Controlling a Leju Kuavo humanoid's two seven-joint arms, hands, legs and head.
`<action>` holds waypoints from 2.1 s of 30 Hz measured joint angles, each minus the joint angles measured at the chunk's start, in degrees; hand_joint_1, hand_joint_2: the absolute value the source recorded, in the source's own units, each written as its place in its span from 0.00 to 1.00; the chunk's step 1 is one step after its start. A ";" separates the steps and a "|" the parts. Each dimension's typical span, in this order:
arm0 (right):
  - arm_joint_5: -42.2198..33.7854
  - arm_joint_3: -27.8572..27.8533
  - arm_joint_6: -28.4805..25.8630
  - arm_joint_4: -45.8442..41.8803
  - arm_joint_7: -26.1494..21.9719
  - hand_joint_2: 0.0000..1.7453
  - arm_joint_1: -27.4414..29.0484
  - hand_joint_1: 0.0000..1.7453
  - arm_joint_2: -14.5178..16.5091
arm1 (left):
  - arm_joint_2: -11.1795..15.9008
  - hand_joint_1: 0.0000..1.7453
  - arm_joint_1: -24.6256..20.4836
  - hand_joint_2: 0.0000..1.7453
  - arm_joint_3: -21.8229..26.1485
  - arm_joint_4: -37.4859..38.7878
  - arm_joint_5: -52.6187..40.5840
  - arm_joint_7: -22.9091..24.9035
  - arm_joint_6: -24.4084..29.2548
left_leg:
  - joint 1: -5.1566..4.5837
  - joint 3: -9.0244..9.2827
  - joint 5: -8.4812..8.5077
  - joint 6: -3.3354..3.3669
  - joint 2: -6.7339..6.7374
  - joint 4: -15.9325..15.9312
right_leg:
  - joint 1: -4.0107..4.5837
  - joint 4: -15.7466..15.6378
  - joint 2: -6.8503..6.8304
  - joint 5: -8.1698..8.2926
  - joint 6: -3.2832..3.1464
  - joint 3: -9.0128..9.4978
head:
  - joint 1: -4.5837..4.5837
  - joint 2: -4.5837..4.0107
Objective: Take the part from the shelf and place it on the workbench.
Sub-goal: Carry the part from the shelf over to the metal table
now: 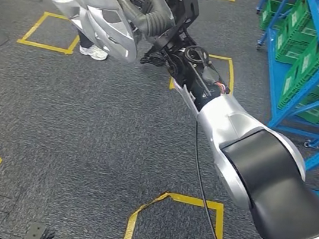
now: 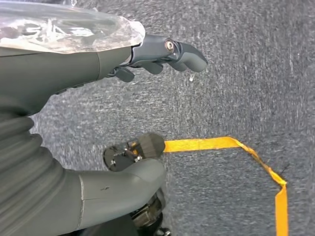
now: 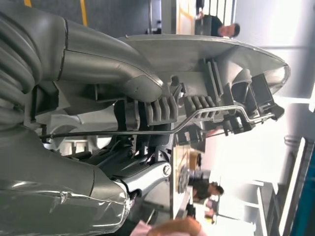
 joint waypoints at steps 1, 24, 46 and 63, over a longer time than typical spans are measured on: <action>0.00 0.00 0.03 0.00 0.00 1.00 0.02 1.00 -0.01 | -0.01 0.00 0.03 1.00 0.00 -0.01 0.01 0.00 0.00 | -0.03 0.05 -0.09 0.00 -0.91 0.13 | -0.01 -0.87 0.12 1.44 -0.08 -0.17 | 0.06 0.00; -0.26 -0.03 0.43 -0.28 0.59 1.00 -0.27 1.00 0.24 | 0.11 0.00 0.07 1.00 0.02 0.00 -1.19 -2.15 2.28 | 0.13 -1.21 0.86 -2.00 4.74 -0.08 | 0.07 -18.51 -5.96 6.30 0.05 10.26 | -0.88 0.00; -1.04 -0.07 0.79 -0.96 0.84 1.00 0.03 1.00 0.29 | 0.50 0.00 0.19 1.00 0.02 0.00 -1.84 -2.58 2.84 | 0.90 -9.27 -5.75 -3.87 2.62 16.36 | -0.50 -18.70 -1.21 8.95 -2.38 8.32 | -1.15 0.00; -1.20 -0.24 0.66 -1.55 0.21 1.00 0.36 1.00 -1.39 | 0.62 0.00 -1.35 1.00 0.02 0.00 -3.17 -1.75 1.65 | 0.10 0.15 -0.01 0.03 -0.57 -0.12 | 0.05 -4.05 0.18 3.26 -0.33 1.17 | 0.23 0.00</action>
